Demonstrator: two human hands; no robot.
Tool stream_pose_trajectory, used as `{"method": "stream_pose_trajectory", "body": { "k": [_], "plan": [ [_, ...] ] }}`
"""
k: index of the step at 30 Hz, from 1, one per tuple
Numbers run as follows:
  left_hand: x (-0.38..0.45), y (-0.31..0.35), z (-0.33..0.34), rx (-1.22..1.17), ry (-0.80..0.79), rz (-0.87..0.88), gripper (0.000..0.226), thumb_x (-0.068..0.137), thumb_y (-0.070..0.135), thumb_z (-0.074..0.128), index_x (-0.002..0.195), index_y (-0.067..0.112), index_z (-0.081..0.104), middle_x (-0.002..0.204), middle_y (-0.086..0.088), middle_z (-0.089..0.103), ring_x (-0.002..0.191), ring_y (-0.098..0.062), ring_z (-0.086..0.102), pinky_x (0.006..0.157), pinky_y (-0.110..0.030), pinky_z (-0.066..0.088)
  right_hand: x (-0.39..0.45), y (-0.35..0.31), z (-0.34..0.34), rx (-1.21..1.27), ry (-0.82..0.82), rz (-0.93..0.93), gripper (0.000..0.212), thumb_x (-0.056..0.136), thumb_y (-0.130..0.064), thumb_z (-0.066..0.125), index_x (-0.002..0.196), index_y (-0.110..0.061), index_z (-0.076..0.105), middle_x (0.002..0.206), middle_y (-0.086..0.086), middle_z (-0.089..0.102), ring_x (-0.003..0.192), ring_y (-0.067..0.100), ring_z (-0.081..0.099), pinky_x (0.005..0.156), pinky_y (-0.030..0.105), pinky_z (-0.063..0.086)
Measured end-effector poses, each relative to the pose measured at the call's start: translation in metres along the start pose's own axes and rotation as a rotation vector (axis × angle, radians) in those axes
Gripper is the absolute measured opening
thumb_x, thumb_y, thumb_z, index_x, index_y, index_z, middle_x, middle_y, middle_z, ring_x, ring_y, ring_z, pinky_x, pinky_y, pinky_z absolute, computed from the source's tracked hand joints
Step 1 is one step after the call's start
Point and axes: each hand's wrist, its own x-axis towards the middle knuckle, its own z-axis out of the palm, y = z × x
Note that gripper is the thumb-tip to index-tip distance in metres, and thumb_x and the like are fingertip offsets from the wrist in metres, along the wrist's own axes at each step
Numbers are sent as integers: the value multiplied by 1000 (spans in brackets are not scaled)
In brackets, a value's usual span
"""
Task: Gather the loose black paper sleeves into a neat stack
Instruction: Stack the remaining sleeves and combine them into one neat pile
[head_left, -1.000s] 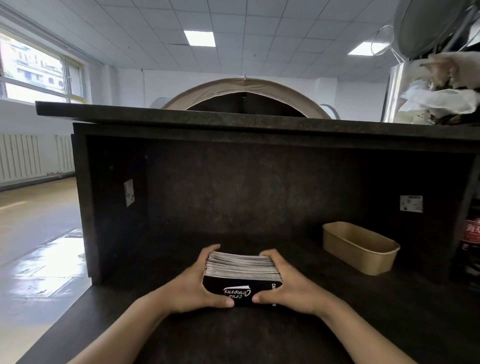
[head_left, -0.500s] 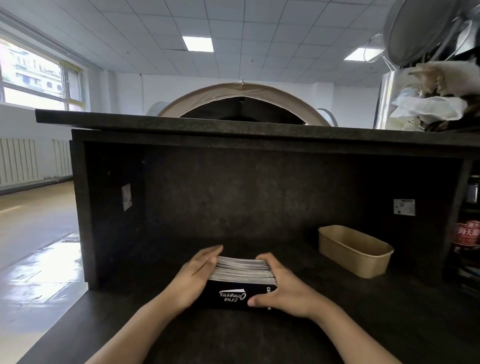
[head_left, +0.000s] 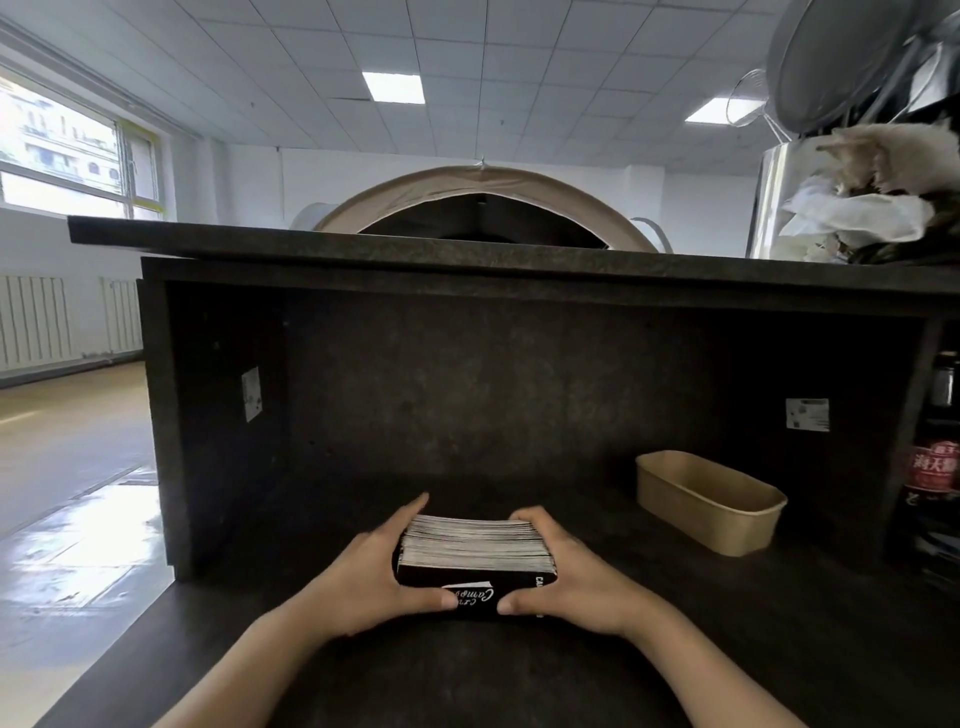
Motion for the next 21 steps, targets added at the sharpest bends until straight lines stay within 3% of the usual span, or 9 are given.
{"method": "stream_pose_trajectory", "body": {
  "k": [2,5,9,11,13,14,16,18,21],
  "plan": [
    [0,-1,2,-3,64,13,94,53,56,86,134,40,41,121,21,60,112,7,55,103,-19,44,0,0,-2,37,-18,10,66,65,-29,85,118,-36,45,118,-7,60,109,4,60,93,35,54],
    [-1,4,5,-38,104,29,74,48,58,87,111,37,54,101,18,69,96,9,63,90,-20,52,-1,0,-6,74,-38,14,66,67,-23,85,120,-29,46,117,-5,63,110,4,61,95,38,52],
    [-1,7,9,-29,160,27,67,46,59,87,102,36,58,93,17,71,90,11,63,82,-10,49,-4,-1,-14,94,-91,76,71,71,-32,83,129,-35,42,122,-11,59,112,-5,56,95,16,47],
    [-1,6,9,-16,175,21,67,46,60,87,101,36,58,90,18,71,90,12,61,79,-6,47,-4,1,-20,143,4,90,71,73,-54,76,132,-37,41,127,-11,55,120,0,52,97,14,41],
    [-1,5,8,-7,178,25,65,47,59,87,101,35,59,90,19,70,92,15,58,77,-1,42,-3,8,-28,185,259,100,57,79,-66,56,126,-36,48,126,-6,57,123,7,51,96,17,38],
    [-2,5,8,-4,171,27,65,48,58,88,102,35,59,90,19,70,93,16,57,77,1,41,-2,14,-34,92,419,111,49,85,-62,51,124,-31,52,124,-5,59,120,10,53,96,21,39],
    [-3,6,7,-11,147,26,66,49,57,88,103,35,59,92,18,70,93,16,58,78,-3,43,0,29,-48,-449,658,176,38,94,-42,54,124,-19,54,124,2,59,118,19,54,99,33,40],
    [-4,6,7,-15,135,21,69,46,62,86,104,37,57,95,18,70,92,11,62,83,-12,49,2,41,-57,-873,695,319,48,90,-33,59,132,-13,48,131,8,53,123,26,51,106,42,36],
    [-4,5,7,-14,132,10,71,44,67,84,104,40,56,96,19,70,93,8,63,86,-17,51,1,50,-65,-926,603,562,65,89,-32,60,144,-12,32,145,14,40,136,32,36,114,51,23]
  ]
}}
